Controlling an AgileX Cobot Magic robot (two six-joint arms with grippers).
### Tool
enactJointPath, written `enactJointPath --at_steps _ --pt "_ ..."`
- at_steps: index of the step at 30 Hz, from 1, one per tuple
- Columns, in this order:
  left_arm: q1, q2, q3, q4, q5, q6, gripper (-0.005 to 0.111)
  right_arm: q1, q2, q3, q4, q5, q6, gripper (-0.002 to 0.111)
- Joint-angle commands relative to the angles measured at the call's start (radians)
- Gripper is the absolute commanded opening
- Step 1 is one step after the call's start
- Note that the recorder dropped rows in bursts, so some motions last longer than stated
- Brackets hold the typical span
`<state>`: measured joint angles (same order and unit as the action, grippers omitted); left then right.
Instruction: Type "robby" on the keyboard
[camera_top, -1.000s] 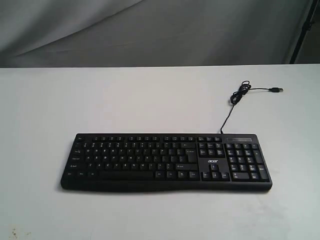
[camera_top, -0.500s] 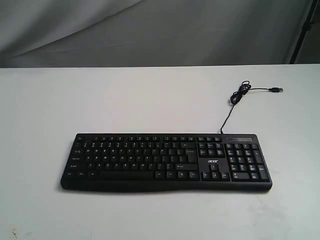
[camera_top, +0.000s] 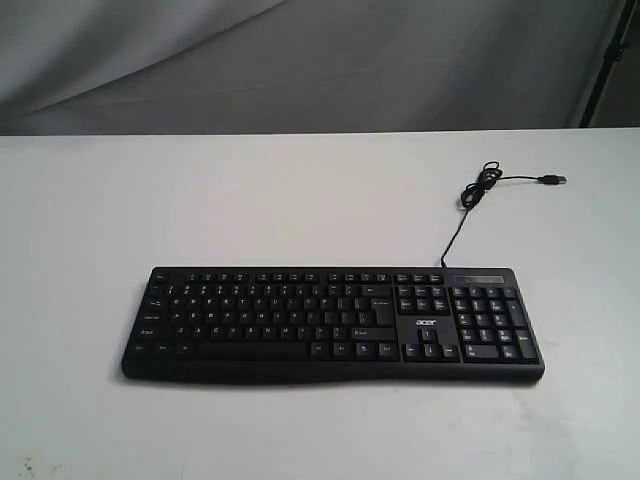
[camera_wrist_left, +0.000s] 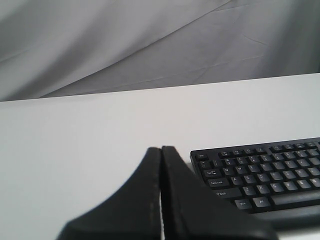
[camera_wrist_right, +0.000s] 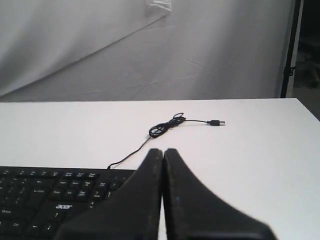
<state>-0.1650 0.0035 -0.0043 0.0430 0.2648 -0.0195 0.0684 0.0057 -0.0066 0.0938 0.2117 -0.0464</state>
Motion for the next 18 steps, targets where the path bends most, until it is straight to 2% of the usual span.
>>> enactJointPath --at_steps 1,10,18 --pt "-0.006 -0.003 0.004 0.005 -0.005 -0.003 0.0 -0.008 -0.006 0.004 -0.061 0.04 0.036 0.0" --pt "-0.006 -0.003 0.004 0.005 -0.005 -0.003 0.0 -0.019 -0.006 0.007 -0.15 0.11 0.034 0.0" --pt "-0.006 -0.003 0.004 0.005 -0.005 -0.003 0.0 -0.069 -0.006 0.007 -0.143 0.12 0.055 0.0"
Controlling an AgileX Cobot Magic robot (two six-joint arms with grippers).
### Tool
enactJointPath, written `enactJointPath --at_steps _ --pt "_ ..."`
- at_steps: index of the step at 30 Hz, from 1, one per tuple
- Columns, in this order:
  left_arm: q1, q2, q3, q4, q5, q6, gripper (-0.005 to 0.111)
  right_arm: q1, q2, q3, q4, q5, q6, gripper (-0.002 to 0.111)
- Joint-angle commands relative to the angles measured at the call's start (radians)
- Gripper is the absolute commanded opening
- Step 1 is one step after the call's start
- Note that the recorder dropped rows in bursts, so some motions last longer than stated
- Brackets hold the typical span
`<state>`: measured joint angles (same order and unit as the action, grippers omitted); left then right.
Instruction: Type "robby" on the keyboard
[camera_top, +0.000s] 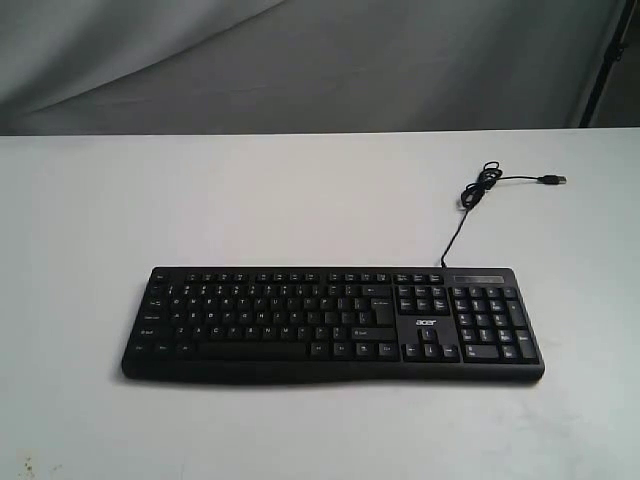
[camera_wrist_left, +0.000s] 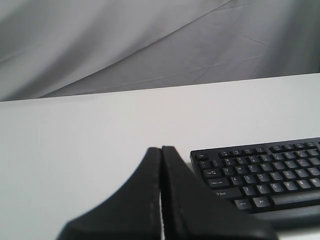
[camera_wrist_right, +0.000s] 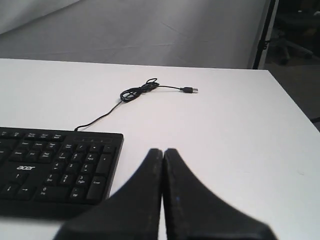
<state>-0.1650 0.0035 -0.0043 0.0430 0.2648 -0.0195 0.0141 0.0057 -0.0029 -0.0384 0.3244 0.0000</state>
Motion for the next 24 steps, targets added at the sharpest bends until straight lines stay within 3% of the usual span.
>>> enactJointPath --at_steps 1,24 --pt "-0.006 -0.003 0.004 0.005 -0.005 -0.003 0.0 -0.014 -0.006 0.003 -0.01 0.01 0.009 0.0" --pt "-0.006 -0.003 0.004 0.005 -0.005 -0.003 0.0 -0.013 -0.006 0.003 -0.01 0.016 0.007 0.0"
